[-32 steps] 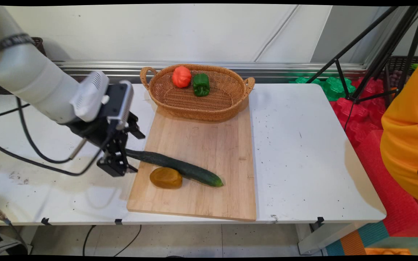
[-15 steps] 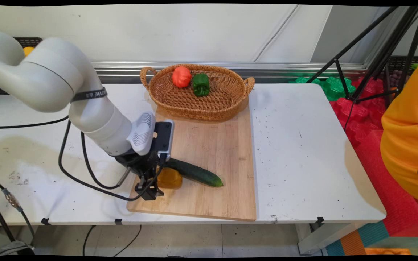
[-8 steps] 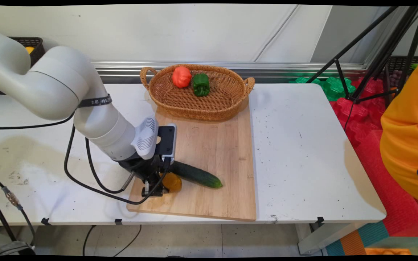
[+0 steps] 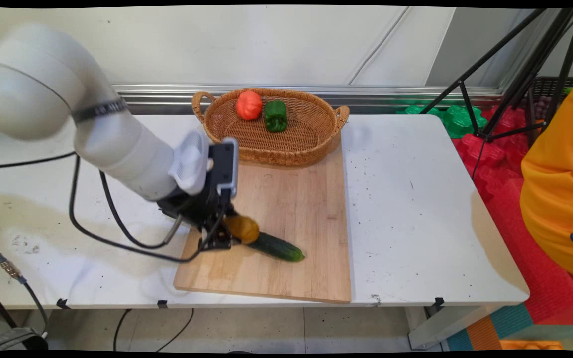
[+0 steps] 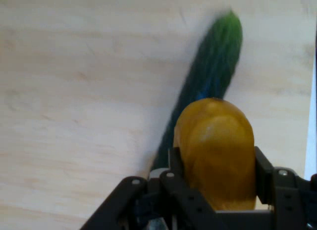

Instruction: Place the picked object in the vegetable basket

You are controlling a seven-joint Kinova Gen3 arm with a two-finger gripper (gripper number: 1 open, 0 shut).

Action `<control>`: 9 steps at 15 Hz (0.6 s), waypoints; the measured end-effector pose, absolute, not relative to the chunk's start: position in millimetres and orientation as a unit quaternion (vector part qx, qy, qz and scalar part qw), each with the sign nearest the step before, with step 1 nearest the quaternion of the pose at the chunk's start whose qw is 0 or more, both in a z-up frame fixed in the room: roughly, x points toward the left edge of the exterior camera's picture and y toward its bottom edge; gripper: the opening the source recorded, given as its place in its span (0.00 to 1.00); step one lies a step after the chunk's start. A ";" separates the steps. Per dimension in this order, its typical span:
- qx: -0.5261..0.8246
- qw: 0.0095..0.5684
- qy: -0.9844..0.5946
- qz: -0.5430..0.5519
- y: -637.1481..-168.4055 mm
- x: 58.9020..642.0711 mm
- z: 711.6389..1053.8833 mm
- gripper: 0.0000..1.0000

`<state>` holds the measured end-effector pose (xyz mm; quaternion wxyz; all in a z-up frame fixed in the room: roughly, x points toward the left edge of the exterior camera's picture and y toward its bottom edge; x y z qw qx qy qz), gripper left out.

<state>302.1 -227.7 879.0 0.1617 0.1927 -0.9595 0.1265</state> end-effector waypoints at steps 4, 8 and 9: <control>0.223 0.207 -0.935 0.184 -237.6 305.1 937.2 0.00; 0.263 0.230 -0.908 0.231 -263.9 311.6 971.1 0.00; 0.270 0.231 -0.904 0.237 -269.9 313.4 974.2 0.00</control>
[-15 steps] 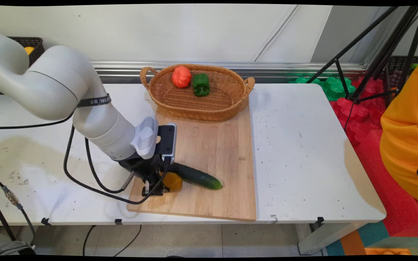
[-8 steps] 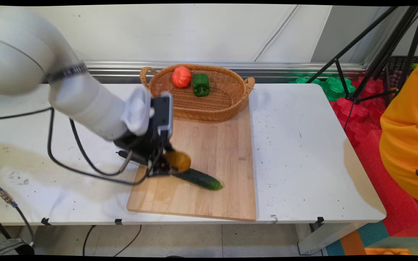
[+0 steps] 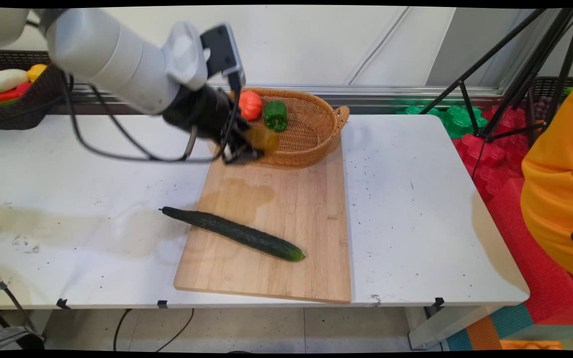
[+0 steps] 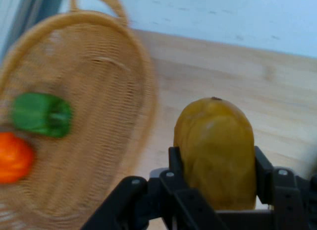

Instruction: Place the picked object in the vegetable basket

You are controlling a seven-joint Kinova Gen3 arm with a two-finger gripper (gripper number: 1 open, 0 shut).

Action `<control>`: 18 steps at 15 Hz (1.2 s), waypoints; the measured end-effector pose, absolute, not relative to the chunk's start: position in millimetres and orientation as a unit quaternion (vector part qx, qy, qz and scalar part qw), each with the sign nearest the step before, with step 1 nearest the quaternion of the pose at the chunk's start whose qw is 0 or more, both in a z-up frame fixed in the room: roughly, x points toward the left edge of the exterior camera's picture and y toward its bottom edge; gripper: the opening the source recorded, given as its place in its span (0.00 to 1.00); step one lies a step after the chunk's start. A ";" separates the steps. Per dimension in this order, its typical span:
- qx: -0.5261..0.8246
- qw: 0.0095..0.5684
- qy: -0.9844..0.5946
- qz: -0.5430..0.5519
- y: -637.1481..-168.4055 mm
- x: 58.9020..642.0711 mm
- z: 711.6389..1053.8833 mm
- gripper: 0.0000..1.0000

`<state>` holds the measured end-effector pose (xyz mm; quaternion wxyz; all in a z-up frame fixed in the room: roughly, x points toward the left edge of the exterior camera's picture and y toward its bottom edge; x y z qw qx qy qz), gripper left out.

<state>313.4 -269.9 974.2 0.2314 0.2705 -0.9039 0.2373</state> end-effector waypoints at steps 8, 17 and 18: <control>0.350 0.209 -0.871 0.276 -351.5 349.6 969.7 0.00; 0.412 0.168 -0.856 0.264 -439.2 398.3 919.3 0.00; 0.414 0.166 -0.856 0.262 -443.1 400.4 916.0 0.00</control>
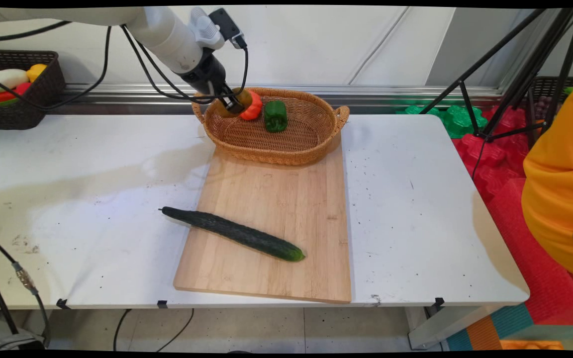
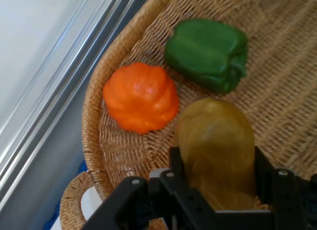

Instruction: Place the picked object in the vegetable basket

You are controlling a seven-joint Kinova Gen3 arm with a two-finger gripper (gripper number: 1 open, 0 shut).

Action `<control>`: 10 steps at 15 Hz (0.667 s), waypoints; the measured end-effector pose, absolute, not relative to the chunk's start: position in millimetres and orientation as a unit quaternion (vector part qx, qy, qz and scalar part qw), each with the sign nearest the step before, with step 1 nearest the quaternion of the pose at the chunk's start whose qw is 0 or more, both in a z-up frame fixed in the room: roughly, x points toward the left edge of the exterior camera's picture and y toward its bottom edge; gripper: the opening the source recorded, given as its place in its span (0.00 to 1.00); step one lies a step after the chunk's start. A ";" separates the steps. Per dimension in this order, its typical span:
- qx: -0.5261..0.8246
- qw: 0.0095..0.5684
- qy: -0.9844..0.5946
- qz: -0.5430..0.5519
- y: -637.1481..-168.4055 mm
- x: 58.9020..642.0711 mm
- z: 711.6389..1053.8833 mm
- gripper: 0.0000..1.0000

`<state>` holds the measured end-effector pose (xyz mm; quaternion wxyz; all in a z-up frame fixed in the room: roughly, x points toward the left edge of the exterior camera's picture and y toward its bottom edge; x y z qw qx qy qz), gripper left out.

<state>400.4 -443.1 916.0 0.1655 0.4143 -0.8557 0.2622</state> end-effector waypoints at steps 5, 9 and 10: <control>0.427 0.155 -0.856 0.246 -462.5 409.7 896.7 0.00; 0.432 0.150 -0.858 0.234 -471.7 412.5 885.4 0.00; 0.433 0.149 -0.858 0.232 -473.0 412.8 883.5 0.00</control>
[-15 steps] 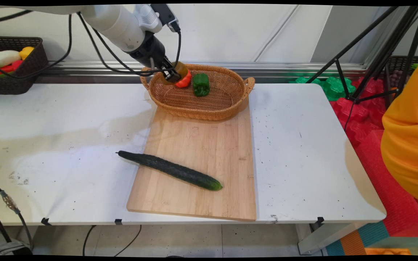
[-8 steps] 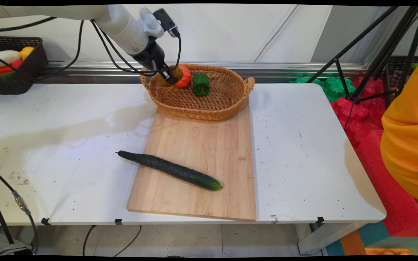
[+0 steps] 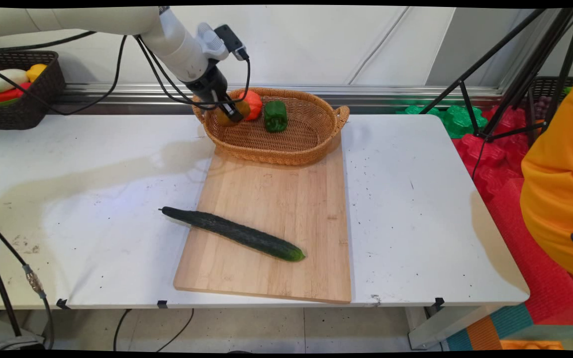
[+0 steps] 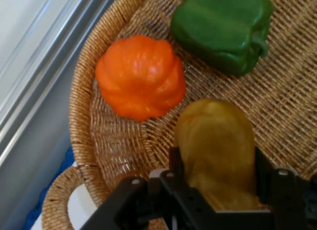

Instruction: Place the picked object in the vegetable basket

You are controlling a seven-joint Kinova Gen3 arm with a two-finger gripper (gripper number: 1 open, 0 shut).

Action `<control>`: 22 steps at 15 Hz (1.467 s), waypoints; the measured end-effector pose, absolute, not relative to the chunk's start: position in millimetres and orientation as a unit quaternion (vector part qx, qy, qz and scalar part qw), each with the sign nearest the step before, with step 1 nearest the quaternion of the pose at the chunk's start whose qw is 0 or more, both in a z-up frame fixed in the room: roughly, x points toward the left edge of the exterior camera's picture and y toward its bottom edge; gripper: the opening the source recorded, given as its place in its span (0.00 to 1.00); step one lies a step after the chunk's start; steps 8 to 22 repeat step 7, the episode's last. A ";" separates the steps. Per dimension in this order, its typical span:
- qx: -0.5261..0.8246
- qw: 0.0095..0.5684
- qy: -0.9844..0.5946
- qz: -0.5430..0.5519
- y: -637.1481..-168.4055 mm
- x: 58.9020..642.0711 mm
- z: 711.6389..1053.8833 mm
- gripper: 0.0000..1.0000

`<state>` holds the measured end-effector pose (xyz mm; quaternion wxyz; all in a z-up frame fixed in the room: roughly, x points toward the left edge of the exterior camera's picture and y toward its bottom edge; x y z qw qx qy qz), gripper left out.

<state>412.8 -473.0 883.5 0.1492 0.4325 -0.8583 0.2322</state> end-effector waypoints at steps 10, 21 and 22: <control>0.436 0.145 -0.861 0.220 -482.2 413.4 872.5 1.00; 0.436 0.145 -0.861 0.220 -482.2 413.4 872.5 1.00; 0.436 0.145 -0.861 0.220 -482.2 413.4 872.5 1.00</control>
